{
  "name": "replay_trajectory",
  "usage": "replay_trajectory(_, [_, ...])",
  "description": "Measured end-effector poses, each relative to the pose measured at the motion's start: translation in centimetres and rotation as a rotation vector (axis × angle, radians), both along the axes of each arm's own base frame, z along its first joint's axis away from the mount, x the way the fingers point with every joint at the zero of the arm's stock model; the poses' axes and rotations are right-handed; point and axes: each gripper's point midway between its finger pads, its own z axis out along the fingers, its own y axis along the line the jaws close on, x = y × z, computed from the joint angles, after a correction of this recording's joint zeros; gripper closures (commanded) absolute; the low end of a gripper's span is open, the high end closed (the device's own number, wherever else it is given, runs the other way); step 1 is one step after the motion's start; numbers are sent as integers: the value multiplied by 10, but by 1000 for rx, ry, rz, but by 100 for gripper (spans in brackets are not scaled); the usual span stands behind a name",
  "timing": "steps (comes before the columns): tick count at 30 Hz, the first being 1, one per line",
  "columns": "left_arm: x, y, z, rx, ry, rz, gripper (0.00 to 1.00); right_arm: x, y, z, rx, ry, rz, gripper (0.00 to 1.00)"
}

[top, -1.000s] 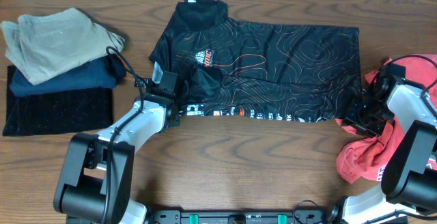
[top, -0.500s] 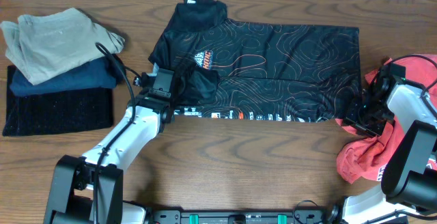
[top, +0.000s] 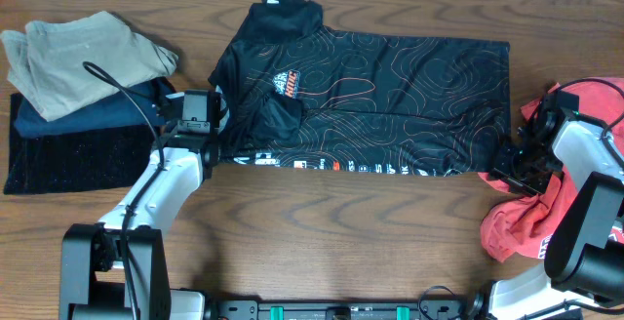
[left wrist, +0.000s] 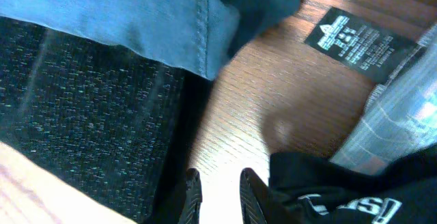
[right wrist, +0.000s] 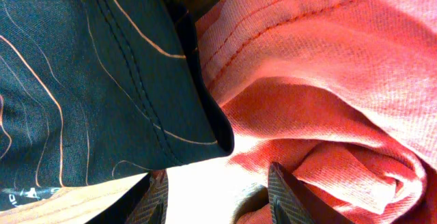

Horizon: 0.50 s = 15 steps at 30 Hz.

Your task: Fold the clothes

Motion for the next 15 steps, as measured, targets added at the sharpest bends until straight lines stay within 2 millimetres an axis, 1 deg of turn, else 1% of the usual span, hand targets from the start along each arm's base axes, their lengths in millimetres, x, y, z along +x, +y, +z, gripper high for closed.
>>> replay_trajectory(2, [1, -6, -3, -36, 4, -17, 78, 0, 0, 0, 0, 0, 0, 56])
replay_trajectory(4, [2, -14, -7, -82, 12, -46, 78, -1, 3, 0, 15, 2, 8, 62])
replay_trajectory(6, [4, -26, -11, -139, 21, -87, 78, -1, 9, 2, 53, -2, 26, 62])
replay_trajectory(8, [5, -36, -14, -191, 25, -122, 78, 5, 14, 6, 88, -26, 41, 63])
replay_trajectory(11, [9, -52, -17, -271, 22, -174, 78, 25, 15, 23, 107, -97, 67, 70])
replay_trajectory(13, [9, -59, -18, -311, 23, -195, 78, 32, 15, 35, 111, -129, 86, 71])
replay_trajectory(15, [9, -65, -19, -339, 26, -211, 78, 33, 17, 44, 118, -143, 102, 72])
